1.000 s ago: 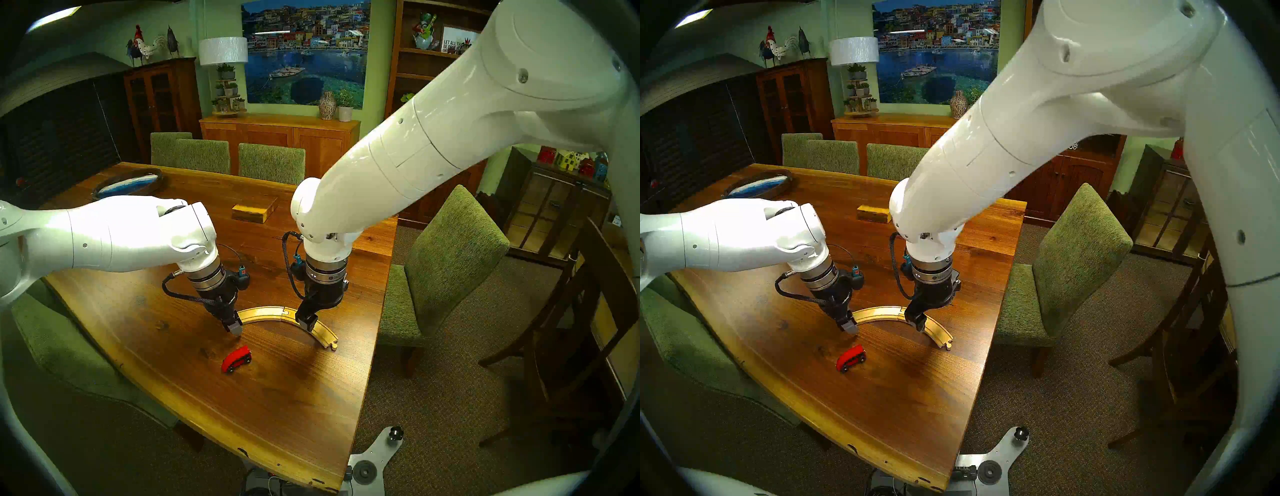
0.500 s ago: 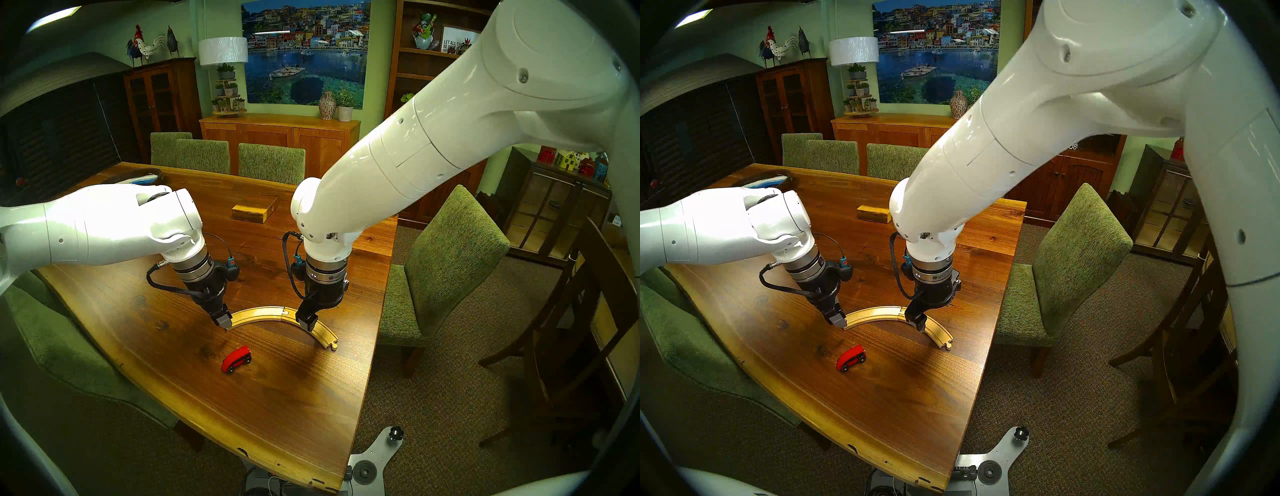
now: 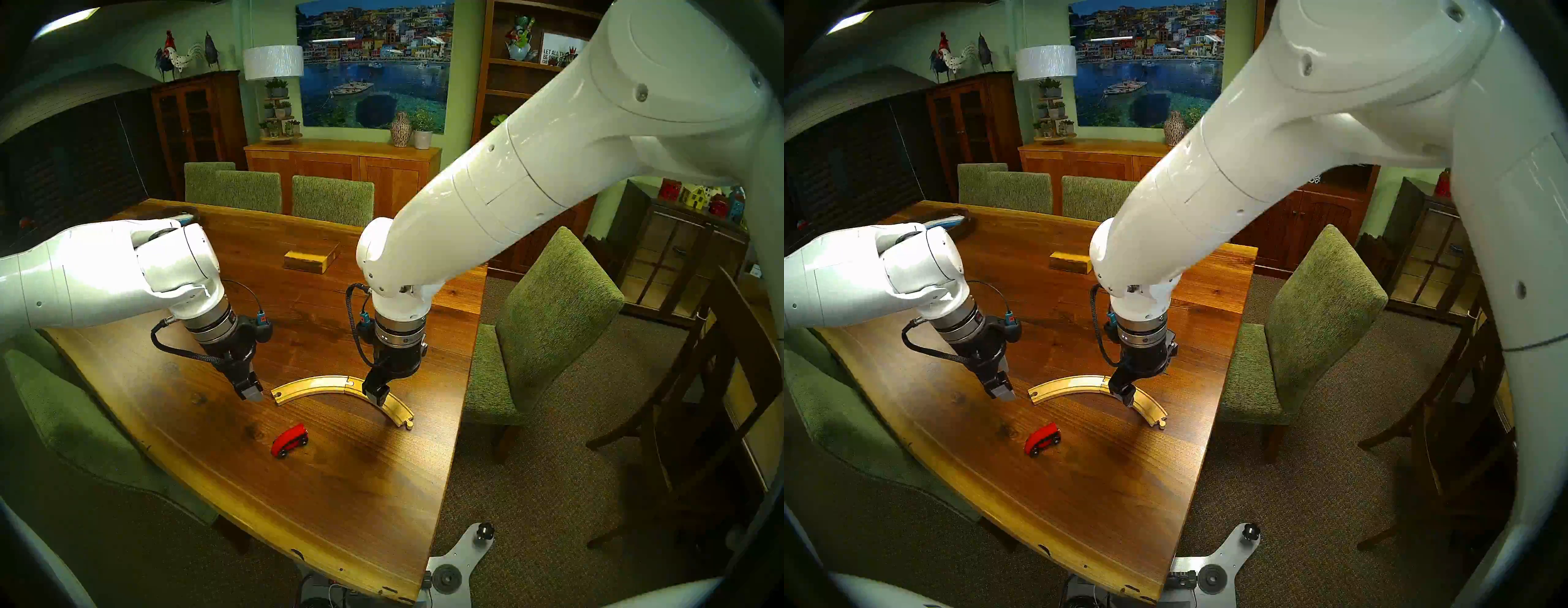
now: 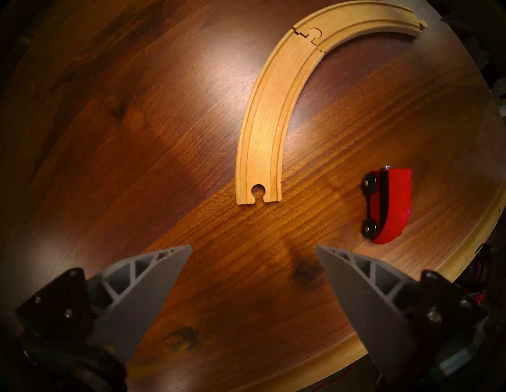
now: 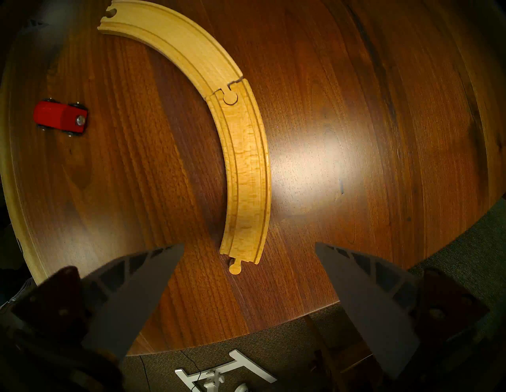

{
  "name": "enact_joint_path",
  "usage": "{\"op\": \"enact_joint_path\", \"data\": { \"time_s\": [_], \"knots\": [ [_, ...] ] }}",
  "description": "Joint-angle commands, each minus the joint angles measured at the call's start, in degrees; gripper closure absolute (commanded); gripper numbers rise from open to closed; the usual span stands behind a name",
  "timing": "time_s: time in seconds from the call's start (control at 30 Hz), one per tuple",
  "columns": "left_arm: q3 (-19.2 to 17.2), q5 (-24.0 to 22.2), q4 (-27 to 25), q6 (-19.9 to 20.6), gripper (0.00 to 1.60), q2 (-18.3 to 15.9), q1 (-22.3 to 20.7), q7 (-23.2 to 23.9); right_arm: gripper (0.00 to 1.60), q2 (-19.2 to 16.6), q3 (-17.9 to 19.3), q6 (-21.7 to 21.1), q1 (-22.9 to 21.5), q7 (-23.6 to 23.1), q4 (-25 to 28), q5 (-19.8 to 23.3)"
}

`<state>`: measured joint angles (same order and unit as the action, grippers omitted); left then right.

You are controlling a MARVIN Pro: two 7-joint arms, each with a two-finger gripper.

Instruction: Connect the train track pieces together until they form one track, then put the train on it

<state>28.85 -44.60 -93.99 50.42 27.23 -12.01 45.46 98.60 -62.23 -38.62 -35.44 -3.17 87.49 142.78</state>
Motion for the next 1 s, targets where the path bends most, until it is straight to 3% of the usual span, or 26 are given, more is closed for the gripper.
{"op": "enact_joint_path", "data": {
  "time_s": [0.0,0.57,0.97],
  "knots": [
    [-0.9,0.9,2.1,-1.6,0.00,-1.2,-2.9,2.6,0.00,-0.8,0.2,-0.2,-1.6,-0.2,-0.5,0.1],
    [-1.3,2.5,2.9,-2.5,0.00,-1.0,-2.6,5.0,0.00,-0.8,0.3,-0.2,-1.7,-0.2,-0.4,-0.3],
    [-1.5,3.0,3.1,-2.6,0.00,-0.9,-2.4,5.5,0.00,-0.7,4.3,1.6,-5.1,-1.9,3.5,-4.2]
  ]
}}
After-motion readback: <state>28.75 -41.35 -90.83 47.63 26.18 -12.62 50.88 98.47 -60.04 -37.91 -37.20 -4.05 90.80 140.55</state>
